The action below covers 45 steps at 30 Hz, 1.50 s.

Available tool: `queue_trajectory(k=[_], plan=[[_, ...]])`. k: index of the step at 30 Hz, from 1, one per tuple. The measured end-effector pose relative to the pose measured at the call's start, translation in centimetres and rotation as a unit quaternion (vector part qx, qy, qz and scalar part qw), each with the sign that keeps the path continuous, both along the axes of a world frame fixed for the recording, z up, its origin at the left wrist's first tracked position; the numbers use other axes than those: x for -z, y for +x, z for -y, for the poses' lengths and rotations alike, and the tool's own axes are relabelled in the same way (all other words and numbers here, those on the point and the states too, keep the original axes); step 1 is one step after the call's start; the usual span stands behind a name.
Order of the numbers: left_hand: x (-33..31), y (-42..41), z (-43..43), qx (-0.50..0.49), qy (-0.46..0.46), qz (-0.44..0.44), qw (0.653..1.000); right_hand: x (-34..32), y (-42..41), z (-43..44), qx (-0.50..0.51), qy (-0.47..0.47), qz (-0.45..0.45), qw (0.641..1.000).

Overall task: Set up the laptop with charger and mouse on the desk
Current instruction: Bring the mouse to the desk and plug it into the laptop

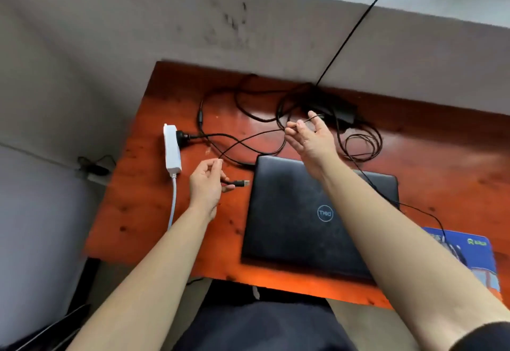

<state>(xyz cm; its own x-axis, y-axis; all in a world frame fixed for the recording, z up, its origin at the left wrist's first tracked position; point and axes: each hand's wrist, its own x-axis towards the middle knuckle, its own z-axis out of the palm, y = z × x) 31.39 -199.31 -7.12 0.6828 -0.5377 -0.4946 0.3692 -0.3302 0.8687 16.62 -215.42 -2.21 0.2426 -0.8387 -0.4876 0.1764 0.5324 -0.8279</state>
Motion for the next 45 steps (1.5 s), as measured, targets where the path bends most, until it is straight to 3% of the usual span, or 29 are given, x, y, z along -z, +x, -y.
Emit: queue_trajectory(k=[5, 7, 9, 12, 15, 17, 19, 24, 35, 45], plan=[[3.8, -0.3, -1.1, -0.035, 0.077, -0.078, 0.993, 5.6, 0.4, -1.0, -0.049, 0.071, -0.051, 0.995], [4.8, 0.2, -1.6, -0.025, 0.108, -0.075, 0.991, 6.9, 0.0, -2.0, -0.106, 0.06, -0.133, 0.984], [5.5, 0.6, -1.7, 0.011, 0.148, -0.01, 0.989, 7.8, -0.6, -2.9, -0.181, -0.021, -0.245, 0.952], [4.9, 0.1, -2.0, 0.118, 0.219, 0.194, 0.949, 8.2, -1.2, -3.4, -0.281, -0.193, -0.341, 0.876], [4.2, -0.5, -2.8, 0.203, 0.228, 0.363, 0.88, 8.4, -0.7, -3.2, -0.386, -0.326, -0.406, 0.762], [4.2, -0.4, -3.7, 0.276, 0.198, 0.414, 0.844, 8.8, -0.1, -3.0, -0.447, -0.364, -0.455, 0.679], [4.5, -0.3, -4.4, 0.345, 0.167, 0.437, 0.813, 9.1, 0.3, -2.5, -0.48, -0.365, -0.491, 0.629], [5.6, 0.9, -4.4, 0.423, 0.165, 0.456, 0.765, 9.4, 0.7, -2.1, -0.495, -0.357, -0.502, 0.612], [6.8, 0.9, -4.5, 0.418, 0.115, 0.477, 0.765, 11.5, -3.7, -9.9, -0.376, -0.41, -0.578, 0.597], [9.0, 0.2, -4.6, 0.383, 0.056, 0.532, 0.754, 12.5, -3.4, -10.0, -0.326, -0.442, -0.601, 0.58]])
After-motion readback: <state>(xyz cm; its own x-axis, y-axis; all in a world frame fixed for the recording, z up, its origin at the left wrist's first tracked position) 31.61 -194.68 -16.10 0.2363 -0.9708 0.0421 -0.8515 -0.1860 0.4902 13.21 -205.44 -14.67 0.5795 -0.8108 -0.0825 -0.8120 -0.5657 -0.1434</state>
